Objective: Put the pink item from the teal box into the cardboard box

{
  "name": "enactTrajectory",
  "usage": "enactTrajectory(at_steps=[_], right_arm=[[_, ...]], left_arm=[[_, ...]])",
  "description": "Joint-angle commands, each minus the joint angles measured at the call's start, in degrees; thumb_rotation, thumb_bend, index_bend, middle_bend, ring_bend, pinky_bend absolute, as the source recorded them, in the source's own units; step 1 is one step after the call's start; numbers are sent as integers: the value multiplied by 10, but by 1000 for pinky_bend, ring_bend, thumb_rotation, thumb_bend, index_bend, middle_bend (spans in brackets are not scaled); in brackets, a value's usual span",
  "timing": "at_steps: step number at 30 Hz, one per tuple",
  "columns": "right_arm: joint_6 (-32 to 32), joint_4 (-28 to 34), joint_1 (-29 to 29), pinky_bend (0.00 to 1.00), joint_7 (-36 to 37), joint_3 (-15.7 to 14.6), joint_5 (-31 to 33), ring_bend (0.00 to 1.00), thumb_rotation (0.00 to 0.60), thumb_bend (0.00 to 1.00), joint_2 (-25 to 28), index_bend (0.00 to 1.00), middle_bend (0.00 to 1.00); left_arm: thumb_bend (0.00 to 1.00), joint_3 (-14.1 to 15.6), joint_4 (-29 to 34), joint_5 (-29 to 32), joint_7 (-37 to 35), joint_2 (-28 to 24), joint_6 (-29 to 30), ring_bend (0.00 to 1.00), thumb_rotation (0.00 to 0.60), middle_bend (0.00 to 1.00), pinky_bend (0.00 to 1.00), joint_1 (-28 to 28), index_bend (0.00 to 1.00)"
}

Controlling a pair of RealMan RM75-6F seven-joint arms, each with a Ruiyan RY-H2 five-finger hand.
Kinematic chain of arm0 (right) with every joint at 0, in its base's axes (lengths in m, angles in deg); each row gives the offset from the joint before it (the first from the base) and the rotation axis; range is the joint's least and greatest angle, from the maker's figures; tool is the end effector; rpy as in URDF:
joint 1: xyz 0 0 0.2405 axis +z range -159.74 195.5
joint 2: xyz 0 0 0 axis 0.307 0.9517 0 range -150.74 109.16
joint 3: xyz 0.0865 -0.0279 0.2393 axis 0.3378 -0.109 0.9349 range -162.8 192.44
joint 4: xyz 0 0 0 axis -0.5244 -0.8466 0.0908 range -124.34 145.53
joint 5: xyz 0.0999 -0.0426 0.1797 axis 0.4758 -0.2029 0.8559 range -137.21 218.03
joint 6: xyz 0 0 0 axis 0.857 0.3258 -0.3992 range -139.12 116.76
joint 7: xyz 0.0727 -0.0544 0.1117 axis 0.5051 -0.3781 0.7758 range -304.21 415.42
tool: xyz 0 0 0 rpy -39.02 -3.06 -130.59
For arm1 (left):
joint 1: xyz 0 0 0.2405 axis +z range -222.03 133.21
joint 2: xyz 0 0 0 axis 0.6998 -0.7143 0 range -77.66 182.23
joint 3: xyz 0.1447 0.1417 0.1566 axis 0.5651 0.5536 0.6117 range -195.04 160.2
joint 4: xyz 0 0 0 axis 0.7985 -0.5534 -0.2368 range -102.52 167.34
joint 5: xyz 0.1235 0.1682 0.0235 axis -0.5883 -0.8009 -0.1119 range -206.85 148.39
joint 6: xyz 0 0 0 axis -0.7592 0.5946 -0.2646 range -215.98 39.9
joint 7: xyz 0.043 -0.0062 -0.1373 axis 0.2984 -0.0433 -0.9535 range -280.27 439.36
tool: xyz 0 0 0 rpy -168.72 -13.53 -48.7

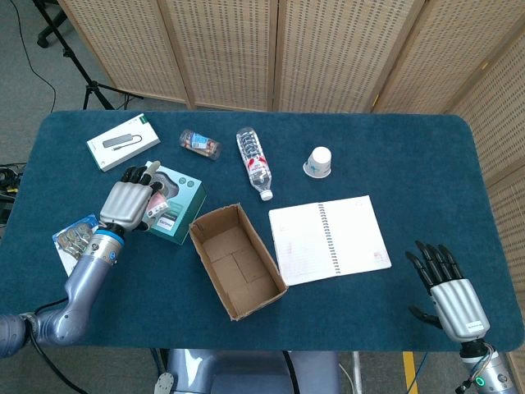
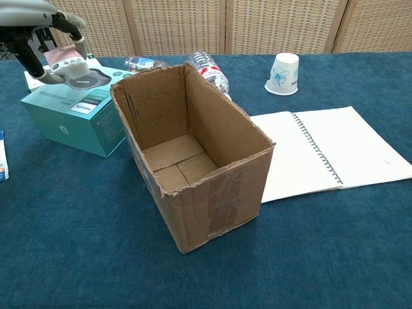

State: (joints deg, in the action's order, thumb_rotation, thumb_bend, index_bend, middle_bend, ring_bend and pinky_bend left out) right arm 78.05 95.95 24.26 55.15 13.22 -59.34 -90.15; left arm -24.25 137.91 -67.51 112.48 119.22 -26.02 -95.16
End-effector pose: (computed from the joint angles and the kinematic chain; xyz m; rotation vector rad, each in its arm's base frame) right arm -0.2924 -0.1694 0.1251 1.6200 -0.7628 1.0209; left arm -0.1443 0.3555 0.0893 -1.7197 -0.9124 -0.6919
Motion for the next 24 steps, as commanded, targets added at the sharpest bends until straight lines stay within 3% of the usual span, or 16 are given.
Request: enactTrajectory(at_steps=[1,8,12,24], right_arm=[[1,1,0,0,-2,-1,-2,0,600,139,0,79,0],[0,3,-1,0,-7,-2,-3,0,600,139,0,79,0],[0,3,-1,0,-5,-2,-2,0,600,138,1,79,0],[2,1,-2,0,8,-1,3,0,600,137,5,79,0]], left_arm=[[436,-11,55,-57,-32,-33,31,0,600,0,0,25,513],[435,-6,138,-174,-32,-42,90,0,600,0,0,56,513],[435,-12,159,-208,-22,-23,111,0,600,0,0,59,517],[425,-44,151,-218,44,104,141,0,600,0,0,31,518]])
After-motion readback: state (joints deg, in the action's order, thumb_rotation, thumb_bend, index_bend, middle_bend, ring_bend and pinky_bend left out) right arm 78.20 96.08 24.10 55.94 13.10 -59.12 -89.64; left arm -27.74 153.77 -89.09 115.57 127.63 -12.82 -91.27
